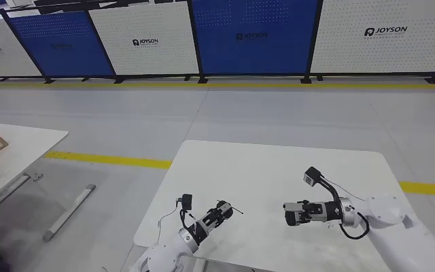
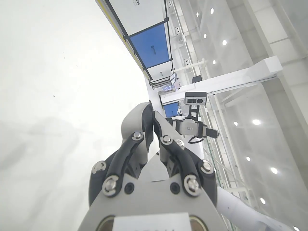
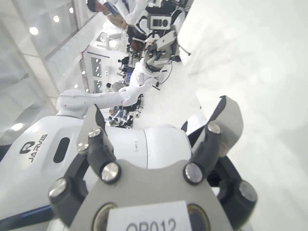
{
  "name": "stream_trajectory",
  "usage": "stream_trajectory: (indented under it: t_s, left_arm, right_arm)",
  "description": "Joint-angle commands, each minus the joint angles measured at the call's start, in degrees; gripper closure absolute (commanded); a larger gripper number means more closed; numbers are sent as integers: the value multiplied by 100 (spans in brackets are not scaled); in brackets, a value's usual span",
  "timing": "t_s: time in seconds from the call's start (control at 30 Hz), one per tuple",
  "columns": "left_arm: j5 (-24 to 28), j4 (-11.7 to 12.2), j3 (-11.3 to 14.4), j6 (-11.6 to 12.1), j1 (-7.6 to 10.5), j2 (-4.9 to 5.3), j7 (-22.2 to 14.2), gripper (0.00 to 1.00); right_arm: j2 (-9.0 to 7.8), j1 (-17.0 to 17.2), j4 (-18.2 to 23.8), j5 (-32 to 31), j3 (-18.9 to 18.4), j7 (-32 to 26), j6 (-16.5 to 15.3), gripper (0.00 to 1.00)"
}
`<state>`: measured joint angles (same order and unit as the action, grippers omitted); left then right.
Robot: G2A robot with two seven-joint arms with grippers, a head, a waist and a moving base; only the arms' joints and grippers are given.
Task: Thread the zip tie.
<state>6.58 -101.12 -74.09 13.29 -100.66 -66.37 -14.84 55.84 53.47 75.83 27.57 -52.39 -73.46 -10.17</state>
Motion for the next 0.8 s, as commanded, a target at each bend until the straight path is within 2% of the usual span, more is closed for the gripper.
stream_trajectory:
  t_s: [0.0, 0.1, 0.53, 0.6, 0.67, 0.77]
  left_arm:
    - [0, 0, 0, 0, 0, 0, 0, 100]
    - [0, 0, 0, 0, 0, 0, 0, 100]
    - [0, 0, 0, 0, 0, 0, 0, 100]
    - [0, 0, 0, 0, 0, 0, 0, 100]
    - [0, 0, 0, 0, 0, 0, 0, 100]
    - [0, 0, 0, 0, 0, 0, 0, 100]
  right_arm:
    - [-108, 81, 77, -270, -267, -93, 185, 0]
    - [-242, 167, 202, -781, -550, -123, 573, 0]
    - [-242, 167, 202, -781, -550, -123, 573, 0]
    - [-245, 206, 270, -807, -589, 47, 581, 0]
    - [-292, 188, 427, -1173, -694, 133, 611, 0]
    - [-417, 261, 758, -1748, -995, 175, 1002, 0]
